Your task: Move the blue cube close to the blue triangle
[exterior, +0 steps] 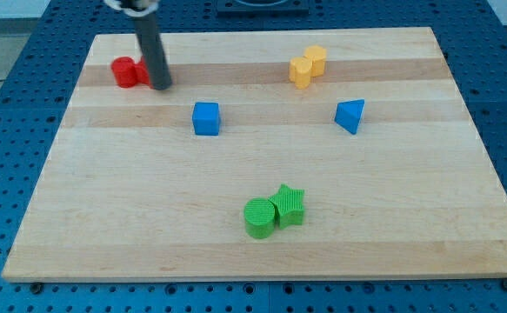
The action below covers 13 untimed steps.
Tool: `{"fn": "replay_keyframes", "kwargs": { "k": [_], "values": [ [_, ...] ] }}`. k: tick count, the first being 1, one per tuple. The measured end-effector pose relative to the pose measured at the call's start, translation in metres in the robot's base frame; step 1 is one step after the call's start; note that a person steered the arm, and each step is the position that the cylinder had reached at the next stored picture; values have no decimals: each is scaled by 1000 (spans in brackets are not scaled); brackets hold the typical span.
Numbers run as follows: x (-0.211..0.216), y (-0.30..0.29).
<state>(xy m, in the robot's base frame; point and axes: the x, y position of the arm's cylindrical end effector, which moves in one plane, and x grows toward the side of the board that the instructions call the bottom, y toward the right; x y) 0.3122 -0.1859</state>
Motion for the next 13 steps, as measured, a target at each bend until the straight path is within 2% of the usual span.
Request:
{"fn": "replay_keyframes", "kwargs": {
  "k": [1, 2, 3, 4, 5, 6, 7, 9, 12, 13],
  "values": [
    [-7, -27],
    [10, 11],
    [30, 21],
    [19, 60],
    [24, 69],
    [45, 45],
    [78, 60],
    [83, 142],
    [122, 159],
    [122, 197]
  ]
}}
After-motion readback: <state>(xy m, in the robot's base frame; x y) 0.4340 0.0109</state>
